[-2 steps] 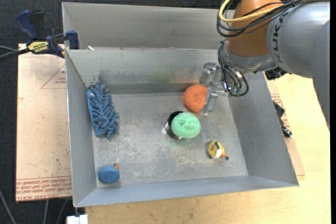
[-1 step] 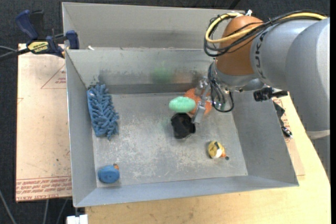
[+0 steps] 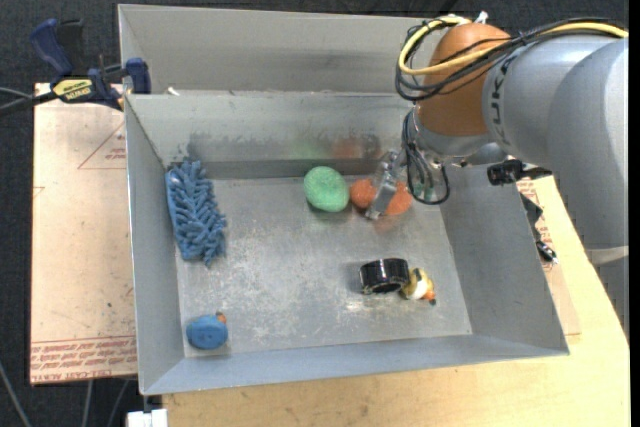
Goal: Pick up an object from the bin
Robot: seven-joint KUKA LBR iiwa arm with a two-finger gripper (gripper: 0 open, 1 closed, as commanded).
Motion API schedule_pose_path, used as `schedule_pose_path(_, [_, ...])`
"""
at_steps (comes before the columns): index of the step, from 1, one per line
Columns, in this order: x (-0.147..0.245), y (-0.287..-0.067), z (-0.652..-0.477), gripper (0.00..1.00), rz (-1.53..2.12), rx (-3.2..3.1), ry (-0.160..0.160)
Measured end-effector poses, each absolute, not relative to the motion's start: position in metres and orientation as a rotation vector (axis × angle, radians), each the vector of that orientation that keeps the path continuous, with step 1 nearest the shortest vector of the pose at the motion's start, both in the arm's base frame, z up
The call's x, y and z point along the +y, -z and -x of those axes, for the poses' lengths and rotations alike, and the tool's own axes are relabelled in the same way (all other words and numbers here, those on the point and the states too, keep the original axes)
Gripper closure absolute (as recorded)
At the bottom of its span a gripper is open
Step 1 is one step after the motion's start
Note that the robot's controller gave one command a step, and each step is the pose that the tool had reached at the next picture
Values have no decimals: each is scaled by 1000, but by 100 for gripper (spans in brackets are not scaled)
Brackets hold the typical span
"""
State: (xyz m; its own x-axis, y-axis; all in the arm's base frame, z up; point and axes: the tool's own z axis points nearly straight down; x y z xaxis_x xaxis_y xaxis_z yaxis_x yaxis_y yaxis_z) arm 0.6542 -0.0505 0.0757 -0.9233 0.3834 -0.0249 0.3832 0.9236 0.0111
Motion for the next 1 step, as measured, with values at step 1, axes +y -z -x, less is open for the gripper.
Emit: schedule_pose_path(1, [-50,-76,-654,100,-609,3055,-9])
